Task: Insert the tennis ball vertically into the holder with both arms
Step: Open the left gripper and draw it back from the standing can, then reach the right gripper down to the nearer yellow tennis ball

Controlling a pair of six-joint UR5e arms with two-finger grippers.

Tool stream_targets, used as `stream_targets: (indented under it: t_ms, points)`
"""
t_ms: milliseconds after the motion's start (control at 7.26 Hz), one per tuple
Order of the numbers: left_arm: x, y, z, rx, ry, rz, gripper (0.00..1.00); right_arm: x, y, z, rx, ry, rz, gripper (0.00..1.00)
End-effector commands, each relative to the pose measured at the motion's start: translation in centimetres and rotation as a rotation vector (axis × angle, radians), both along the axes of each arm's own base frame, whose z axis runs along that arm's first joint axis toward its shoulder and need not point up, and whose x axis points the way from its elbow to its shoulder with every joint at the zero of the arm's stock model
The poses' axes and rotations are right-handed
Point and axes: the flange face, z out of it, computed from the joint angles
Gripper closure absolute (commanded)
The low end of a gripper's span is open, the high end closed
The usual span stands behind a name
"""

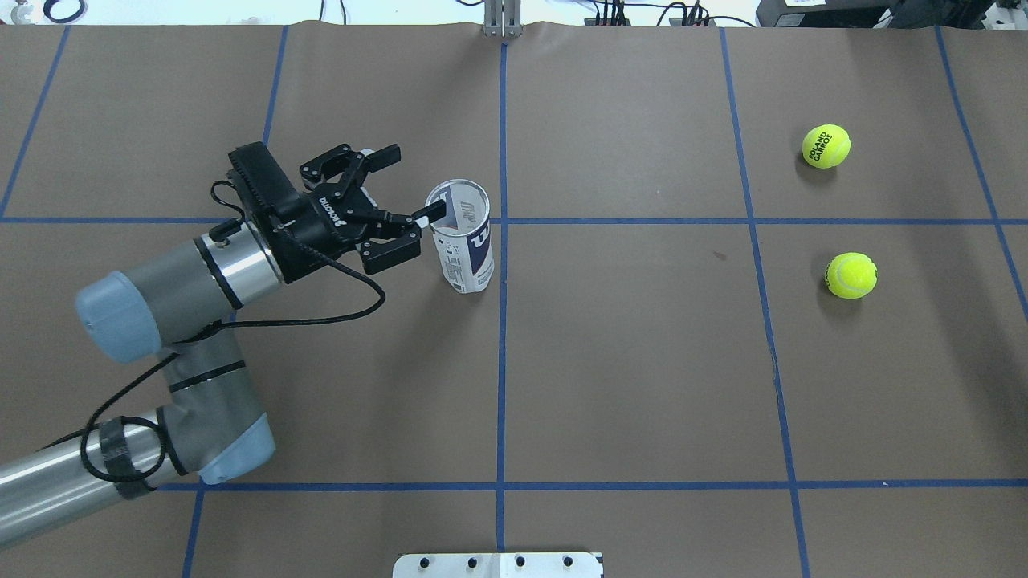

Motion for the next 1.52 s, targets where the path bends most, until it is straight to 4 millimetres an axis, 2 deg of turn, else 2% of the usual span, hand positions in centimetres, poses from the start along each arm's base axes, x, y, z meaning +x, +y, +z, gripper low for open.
stream_targets:
  t_ms: [0, 138, 276, 413, 551, 689, 827, 965, 1103, 1378]
  points:
    - [-2.9, 0.2, 4.6, -0.043, -0.137, 0.057, 0.01, 0.0, 0.0, -0.8, 0.014, 0.004, 0.000, 0.01]
    - [-3.1, 0.4, 6.6, -0.066, -0.171, 0.059, 0.01, -0.6, -0.5, -1.8, 0.039, 0.019, -0.014, 0.01]
    - [-2.4, 0.6, 7.8, -0.089, -0.205, 0.071, 0.01, -1.2, -2.3, -3.2, 0.066, 0.103, -0.025, 0.01]
    - [-1.3, 0.2, 8.6, -0.125, -0.255, 0.077, 0.01, -1.9, -1.6, -2.5, 0.057, 0.106, -0.033, 0.01]
    - [-0.7, 0.0, 8.7, -0.144, -0.283, 0.081, 0.01, -5.0, -1.8, -2.9, 0.002, 0.099, -0.023, 0.01]
    - [-0.3, 0.1, 9.0, -0.150, -0.292, 0.084, 0.01, -10.4, -1.4, -5.7, -0.062, 0.084, 0.001, 0.01]
    - [0.2, -0.1, 9.8, -0.159, -0.306, 0.087, 0.01, -14.6, -0.8, -7.9, -0.052, 0.068, -0.019, 0.01]
    - [0.4, -0.2, 10.2, -0.164, -0.312, 0.087, 0.01, -16.6, 0.5, -7.2, -0.020, 0.041, -0.055, 0.01]
    - [0.4, -0.1, 10.2, -0.164, -0.313, 0.089, 0.01, -17.7, 2.0, -5.7, -0.018, 0.017, -0.081, 0.01]
    - [0.9, 0.3, 10.1, -0.160, -0.313, 0.099, 0.01, -23.0, 2.7, -7.4, -0.041, -0.018, -0.052, 0.01]
